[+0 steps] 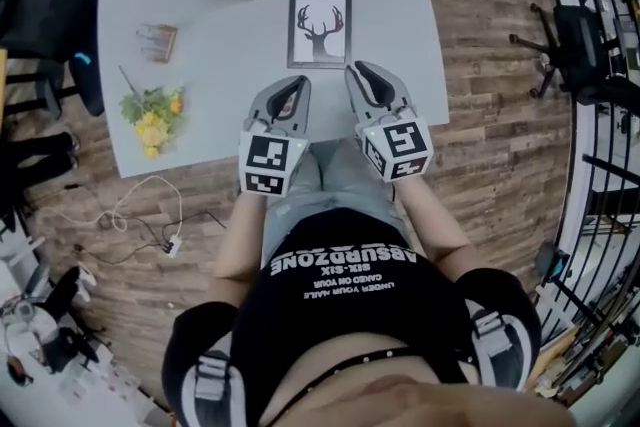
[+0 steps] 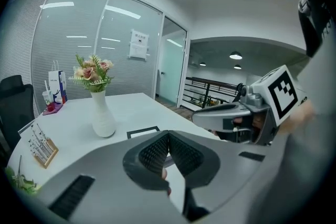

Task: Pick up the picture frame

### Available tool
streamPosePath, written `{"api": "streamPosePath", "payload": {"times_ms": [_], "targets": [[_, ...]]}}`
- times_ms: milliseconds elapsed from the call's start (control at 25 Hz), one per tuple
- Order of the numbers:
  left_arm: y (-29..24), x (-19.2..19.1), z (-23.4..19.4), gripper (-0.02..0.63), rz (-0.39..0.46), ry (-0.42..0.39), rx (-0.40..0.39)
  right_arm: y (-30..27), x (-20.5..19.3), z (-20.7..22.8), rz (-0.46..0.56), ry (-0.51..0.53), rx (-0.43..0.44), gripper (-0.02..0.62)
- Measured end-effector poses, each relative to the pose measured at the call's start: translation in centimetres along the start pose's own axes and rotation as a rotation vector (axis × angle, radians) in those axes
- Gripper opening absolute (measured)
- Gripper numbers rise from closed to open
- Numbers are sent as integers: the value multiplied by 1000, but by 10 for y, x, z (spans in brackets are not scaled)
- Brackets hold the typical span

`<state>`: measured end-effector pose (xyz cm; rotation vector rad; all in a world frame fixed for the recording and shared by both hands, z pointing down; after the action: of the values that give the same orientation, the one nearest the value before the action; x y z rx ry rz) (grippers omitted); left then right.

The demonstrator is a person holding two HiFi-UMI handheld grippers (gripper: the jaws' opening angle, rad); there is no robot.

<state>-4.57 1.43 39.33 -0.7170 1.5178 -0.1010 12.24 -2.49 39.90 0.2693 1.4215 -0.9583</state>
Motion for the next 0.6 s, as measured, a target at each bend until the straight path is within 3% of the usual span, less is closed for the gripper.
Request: {"api": "streamPosePath", "payload": {"times_ms": [280,480,600], "targets": [[-35,-8,-21,17,-74,-11,-17,-34,-16,24,-79,-46,-45,78],[-60,-21,-31,18,-176,-30,-71,-61,-32,34,-145,-87,-88,118],[-72,-24,-40,18,-188,-22,-48,-73,-36,43,-156,-106,-117,120]]}}
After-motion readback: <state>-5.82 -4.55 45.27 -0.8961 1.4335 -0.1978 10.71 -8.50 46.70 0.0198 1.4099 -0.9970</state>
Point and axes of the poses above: the fingertips, and each gripper's own axes: y backward along the fingers, z to its right, x out of its top, the point moved 9 cm from there along y, backward along the fingers, and after that the axes turned 3 degrees about x, right-handed, at the moved point
